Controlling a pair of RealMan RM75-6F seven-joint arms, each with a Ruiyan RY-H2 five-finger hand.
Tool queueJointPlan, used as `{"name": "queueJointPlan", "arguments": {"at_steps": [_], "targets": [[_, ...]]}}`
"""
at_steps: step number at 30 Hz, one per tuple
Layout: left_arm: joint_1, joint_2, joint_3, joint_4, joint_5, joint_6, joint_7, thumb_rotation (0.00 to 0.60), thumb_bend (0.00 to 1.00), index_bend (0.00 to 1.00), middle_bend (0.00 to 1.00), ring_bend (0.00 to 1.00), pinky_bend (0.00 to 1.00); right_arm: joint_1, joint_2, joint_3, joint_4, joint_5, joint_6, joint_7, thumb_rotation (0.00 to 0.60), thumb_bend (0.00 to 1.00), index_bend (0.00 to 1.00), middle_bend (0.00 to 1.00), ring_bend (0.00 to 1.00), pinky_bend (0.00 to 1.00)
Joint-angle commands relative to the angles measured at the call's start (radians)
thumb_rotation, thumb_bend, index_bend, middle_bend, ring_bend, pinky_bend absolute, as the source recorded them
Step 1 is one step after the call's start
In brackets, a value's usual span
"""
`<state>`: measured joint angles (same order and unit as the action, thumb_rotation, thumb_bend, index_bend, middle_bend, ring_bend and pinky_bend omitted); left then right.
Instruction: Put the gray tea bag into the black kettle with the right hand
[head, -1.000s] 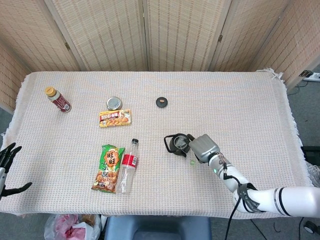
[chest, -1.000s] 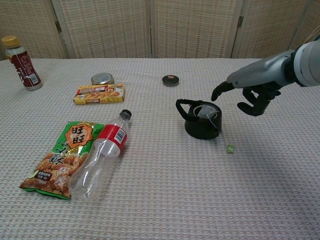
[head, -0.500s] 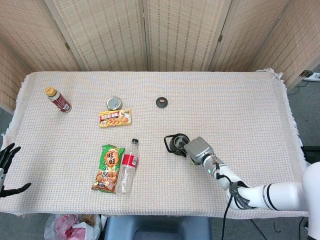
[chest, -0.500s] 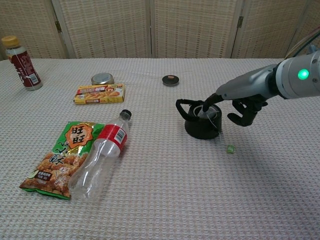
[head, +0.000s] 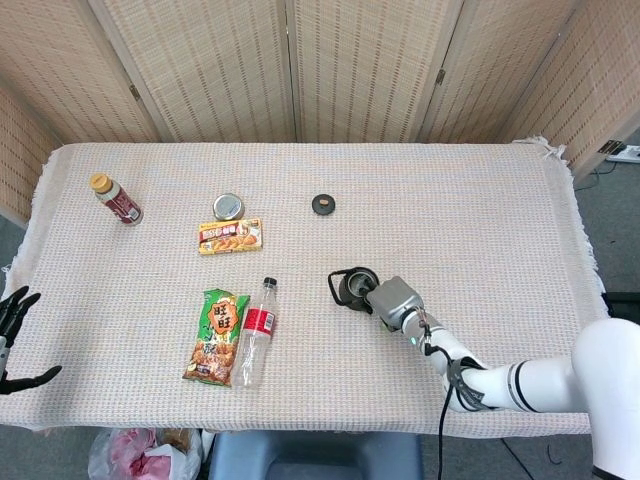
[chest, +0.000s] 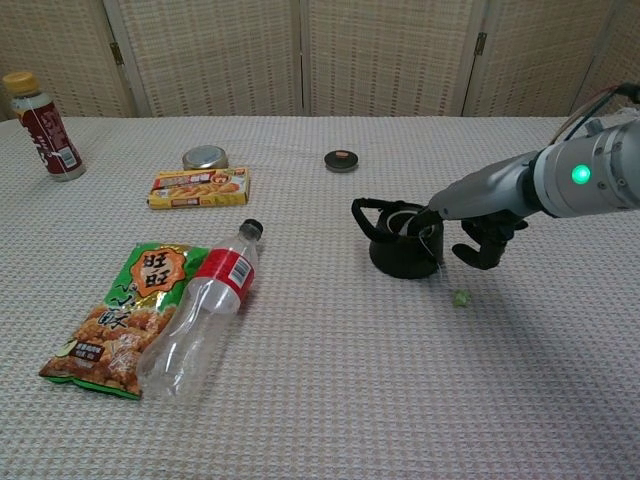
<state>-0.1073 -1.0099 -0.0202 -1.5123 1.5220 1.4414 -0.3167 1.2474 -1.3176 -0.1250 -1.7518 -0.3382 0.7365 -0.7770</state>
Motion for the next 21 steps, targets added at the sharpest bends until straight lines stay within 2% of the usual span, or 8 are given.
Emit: {"name": "queueJointPlan", "arguments": {"at_steps": [1, 4, 7, 21], "targets": [[-0.001, 0.000, 0.000, 0.001, 0.001, -0.001, 0.000, 0.600, 0.12, 0.00, 0.00, 0.00, 0.11, 0.010, -0.018, -0.016, 0.025, 0.010, -0.016, 0.008, 0.600, 0.67, 0.13, 0.05, 0.64, 0.82], [-0.001, 0.000, 0.001, 0.001, 0.001, -0.002, -0.003, 0.600, 0.12, 0.00, 0.00, 0.00, 0.11, 0.018, -0.032, -0.028, 0.045, 0.015, -0.027, 0.016, 0.600, 0.67, 0.13, 0.05, 0.64, 0.82], [-0.001, 0.000, 0.000, 0.002, 0.000, -0.001, -0.003, 0.600, 0.12, 0.00, 0.00, 0.00, 0.11, 0.013, -0.023, -0.013, 0.037, -0.007, -0.026, 0.049, 0.600, 0.67, 0.13, 0.05, 0.64, 0.82], [-0.008, -0.007, 0.000, -0.012, -0.001, -0.010, 0.046, 0.600, 0.12, 0.00, 0.00, 0.00, 0.11, -0.110, 0.198, 0.024, -0.223, -0.300, 0.122, 0.199, 0.600, 0.65, 0.13, 0.02, 0.64, 0.82]]}}
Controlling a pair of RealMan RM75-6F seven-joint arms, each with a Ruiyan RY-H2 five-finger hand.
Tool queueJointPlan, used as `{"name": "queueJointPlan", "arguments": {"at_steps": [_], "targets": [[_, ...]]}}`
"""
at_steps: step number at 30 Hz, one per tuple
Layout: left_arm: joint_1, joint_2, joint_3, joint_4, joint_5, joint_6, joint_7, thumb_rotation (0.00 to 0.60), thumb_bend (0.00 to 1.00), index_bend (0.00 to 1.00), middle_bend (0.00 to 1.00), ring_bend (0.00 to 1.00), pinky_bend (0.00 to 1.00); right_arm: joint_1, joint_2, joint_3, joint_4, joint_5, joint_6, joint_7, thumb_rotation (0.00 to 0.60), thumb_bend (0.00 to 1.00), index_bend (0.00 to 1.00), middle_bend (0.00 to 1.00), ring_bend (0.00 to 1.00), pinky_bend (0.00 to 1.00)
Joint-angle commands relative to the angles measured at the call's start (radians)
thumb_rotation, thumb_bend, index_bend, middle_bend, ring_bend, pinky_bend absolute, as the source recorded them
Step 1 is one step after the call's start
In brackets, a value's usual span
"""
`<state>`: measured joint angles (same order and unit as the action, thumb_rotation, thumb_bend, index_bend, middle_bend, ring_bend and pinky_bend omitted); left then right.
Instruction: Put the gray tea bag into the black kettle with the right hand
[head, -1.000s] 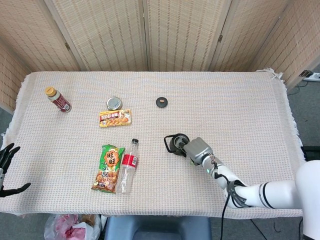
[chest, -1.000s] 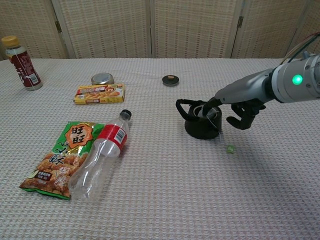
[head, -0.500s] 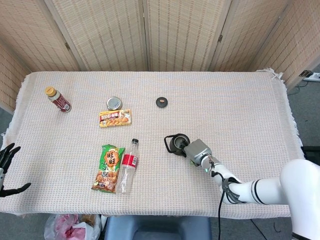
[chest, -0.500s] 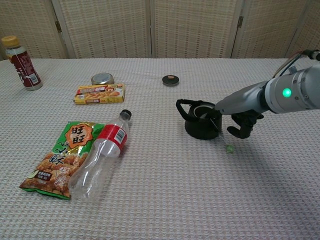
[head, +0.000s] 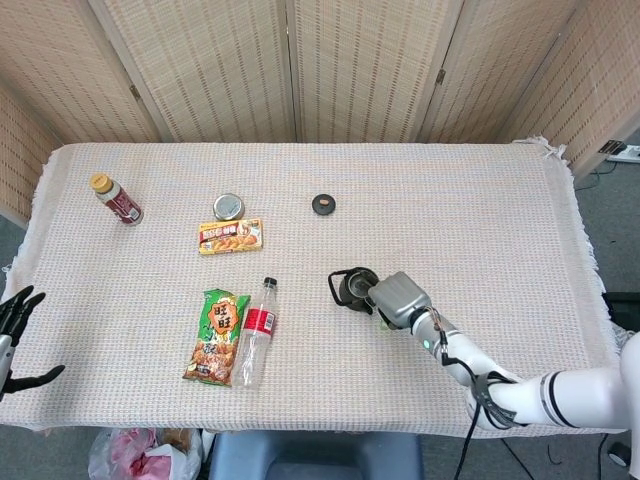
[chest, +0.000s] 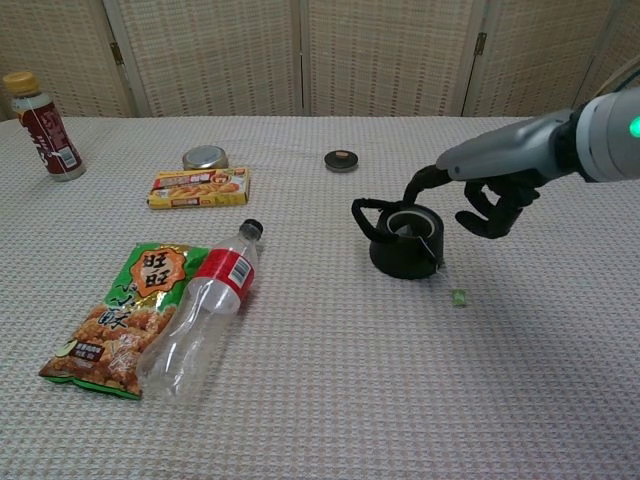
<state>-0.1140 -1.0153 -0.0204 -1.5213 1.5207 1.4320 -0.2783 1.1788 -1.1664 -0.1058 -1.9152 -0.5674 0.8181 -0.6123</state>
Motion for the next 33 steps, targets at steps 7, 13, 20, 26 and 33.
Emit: {"name": "queueJointPlan", "arguments": {"at_steps": [7, 13, 20, 26, 33], "targets": [[-0.002, -0.007, 0.002, -0.015, -0.003, -0.006, 0.036, 0.600, 0.12, 0.00, 0.00, 0.00, 0.11, -0.274, 0.173, -0.053, -0.214, -0.432, 0.283, 0.145, 0.600, 0.56, 0.13, 0.00, 0.51, 0.77], [0.001, -0.013, 0.006, -0.016, 0.021, 0.016, 0.047, 0.600, 0.12, 0.00, 0.00, 0.00, 0.11, -0.557, 0.137, -0.137, -0.105, -0.727, 0.579, 0.233, 0.600, 0.52, 0.11, 0.00, 0.28, 0.47], [0.007, -0.023, 0.008, -0.014, 0.037, 0.041, 0.064, 0.600, 0.12, 0.00, 0.00, 0.00, 0.11, -0.782, 0.050, -0.154, 0.110, -0.845, 0.762, 0.406, 0.600, 0.49, 0.03, 0.00, 0.21, 0.32], [0.012, -0.033, 0.004, -0.028, 0.022, 0.044, 0.109, 0.600, 0.12, 0.00, 0.00, 0.00, 0.11, -0.911, 0.021, -0.126, 0.255, -0.899, 0.879, 0.535, 0.600, 0.45, 0.03, 0.00, 0.03, 0.02], [0.019, -0.050, 0.007, -0.034, 0.043, 0.071, 0.153, 0.600, 0.12, 0.00, 0.00, 0.00, 0.11, -0.950, 0.052, -0.109, 0.271, -0.945, 0.852, 0.599, 0.600, 0.43, 0.03, 0.00, 0.00, 0.00]]}}
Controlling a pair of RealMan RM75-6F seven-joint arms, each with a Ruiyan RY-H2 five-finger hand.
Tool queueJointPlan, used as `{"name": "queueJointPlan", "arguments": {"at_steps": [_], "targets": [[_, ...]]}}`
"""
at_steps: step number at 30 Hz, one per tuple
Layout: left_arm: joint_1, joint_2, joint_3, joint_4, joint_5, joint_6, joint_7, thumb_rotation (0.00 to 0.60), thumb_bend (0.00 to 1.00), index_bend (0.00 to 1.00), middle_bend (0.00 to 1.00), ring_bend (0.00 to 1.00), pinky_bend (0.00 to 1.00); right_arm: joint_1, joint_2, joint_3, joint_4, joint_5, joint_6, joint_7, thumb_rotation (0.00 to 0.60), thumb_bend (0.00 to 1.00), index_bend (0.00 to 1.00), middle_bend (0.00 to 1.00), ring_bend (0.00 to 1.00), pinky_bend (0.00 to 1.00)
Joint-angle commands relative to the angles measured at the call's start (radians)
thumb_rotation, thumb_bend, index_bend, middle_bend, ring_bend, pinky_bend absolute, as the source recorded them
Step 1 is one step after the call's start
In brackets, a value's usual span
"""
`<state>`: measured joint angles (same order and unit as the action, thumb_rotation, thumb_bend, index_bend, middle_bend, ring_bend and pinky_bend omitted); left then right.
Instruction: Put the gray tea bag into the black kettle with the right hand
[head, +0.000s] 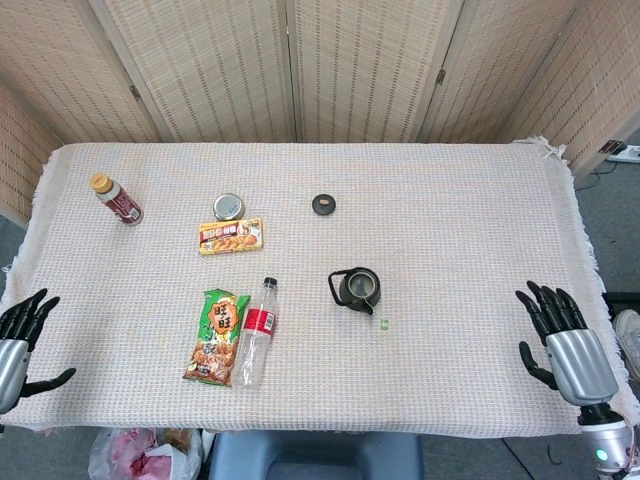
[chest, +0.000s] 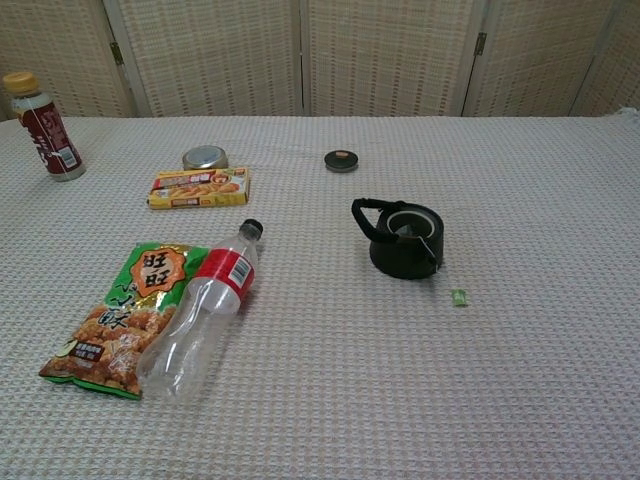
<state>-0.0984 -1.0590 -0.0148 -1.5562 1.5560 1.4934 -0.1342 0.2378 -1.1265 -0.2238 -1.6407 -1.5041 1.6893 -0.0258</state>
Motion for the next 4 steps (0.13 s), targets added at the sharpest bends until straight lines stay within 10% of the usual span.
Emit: {"name": "queueJointPlan", "arguments": {"at_steps": [1, 4], "targets": [[0.006, -0.007, 0.002, 0.001, 0.007, 0.013, 0.014, 0.600, 0.12, 0.00, 0.00, 0.00, 0.11, -0.011, 0.016, 0.015, -0.005, -0.009, -0.030, 0.010, 0.600, 0.43, 0.03, 0.00, 0.00, 0.00], [0.011, -0.009, -0.002, -0.002, 0.001, 0.022, 0.017, 0.600, 0.12, 0.00, 0.00, 0.00, 0.11, -0.014, 0.020, 0.032, -0.010, -0.007, -0.062, 0.000, 0.600, 0.43, 0.03, 0.00, 0.00, 0.00]]}}
